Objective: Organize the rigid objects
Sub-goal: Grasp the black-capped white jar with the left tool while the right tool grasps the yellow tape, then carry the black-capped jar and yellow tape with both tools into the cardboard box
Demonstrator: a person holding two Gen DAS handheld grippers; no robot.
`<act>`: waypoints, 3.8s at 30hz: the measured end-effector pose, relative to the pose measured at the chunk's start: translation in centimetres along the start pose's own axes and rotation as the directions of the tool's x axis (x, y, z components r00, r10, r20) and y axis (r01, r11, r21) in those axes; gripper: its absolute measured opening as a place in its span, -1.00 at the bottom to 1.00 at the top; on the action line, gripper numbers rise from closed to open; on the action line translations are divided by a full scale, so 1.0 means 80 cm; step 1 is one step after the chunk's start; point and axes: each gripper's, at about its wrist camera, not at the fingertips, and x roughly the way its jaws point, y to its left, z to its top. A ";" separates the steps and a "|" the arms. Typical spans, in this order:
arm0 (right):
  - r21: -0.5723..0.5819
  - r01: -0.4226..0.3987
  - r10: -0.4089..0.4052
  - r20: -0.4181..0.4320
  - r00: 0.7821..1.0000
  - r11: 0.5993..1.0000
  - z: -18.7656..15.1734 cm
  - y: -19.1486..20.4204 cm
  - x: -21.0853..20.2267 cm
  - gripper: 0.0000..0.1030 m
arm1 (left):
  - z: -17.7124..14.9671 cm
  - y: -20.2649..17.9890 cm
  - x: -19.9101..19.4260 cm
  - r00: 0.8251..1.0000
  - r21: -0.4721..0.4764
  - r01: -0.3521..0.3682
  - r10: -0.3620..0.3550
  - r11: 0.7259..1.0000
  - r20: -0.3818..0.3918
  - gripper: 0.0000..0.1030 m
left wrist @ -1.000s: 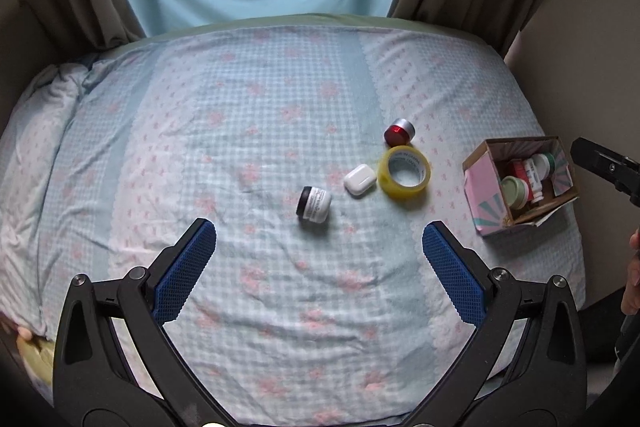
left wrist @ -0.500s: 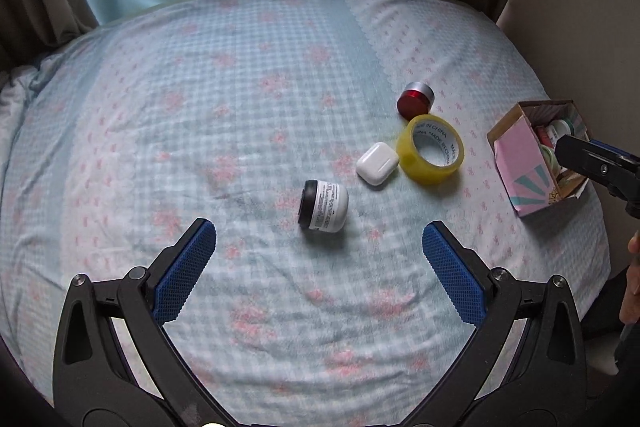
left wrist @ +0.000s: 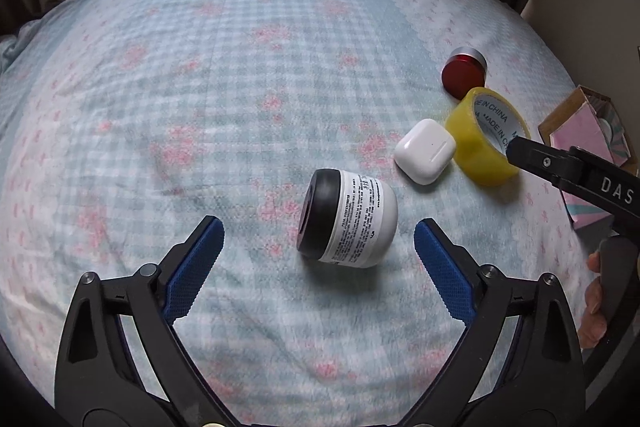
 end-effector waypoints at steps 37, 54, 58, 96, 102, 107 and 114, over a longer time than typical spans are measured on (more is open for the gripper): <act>-0.142 0.099 -0.081 0.129 0.988 0.985 0.027 0.014 0.064 0.88 | -0.004 -0.023 0.027 0.996 0.004 -0.048 0.047 0.999 0.078 -0.02; -0.205 0.024 0.015 0.188 0.982 0.978 0.060 0.039 -0.124 0.88 | 0.060 -0.037 -0.155 0.977 -0.067 -0.067 0.079 0.996 0.198 -0.02; -0.213 -0.010 0.051 0.187 0.981 0.977 0.072 0.036 -0.191 0.88 | 0.077 -0.052 -0.211 0.971 -0.063 -0.055 0.068 0.996 0.227 -0.02; -0.126 -0.022 0.036 0.106 0.994 0.992 0.199 -0.393 -0.383 0.88 | 0.165 -0.508 -0.305 0.972 -0.018 0.108 -0.102 0.994 0.211 -0.02; -0.117 -0.059 0.057 -0.019 0.998 0.991 0.221 -0.439 -0.310 0.88 | 0.181 -0.557 -0.238 0.989 -0.020 0.069 -0.066 0.997 0.133 -0.02; -0.127 -0.093 0.079 -0.112 0.991 0.988 0.222 -0.463 -0.252 0.88 | 0.187 -0.574 -0.168 0.999 -0.033 0.033 -0.031 0.999 0.039 -0.02; -0.186 -0.128 0.091 -0.197 0.976 0.974 0.211 -0.473 -0.190 0.88 | 0.186 -0.591 -0.064 0.995 -0.067 0.004 -0.010 0.998 -0.098 -0.02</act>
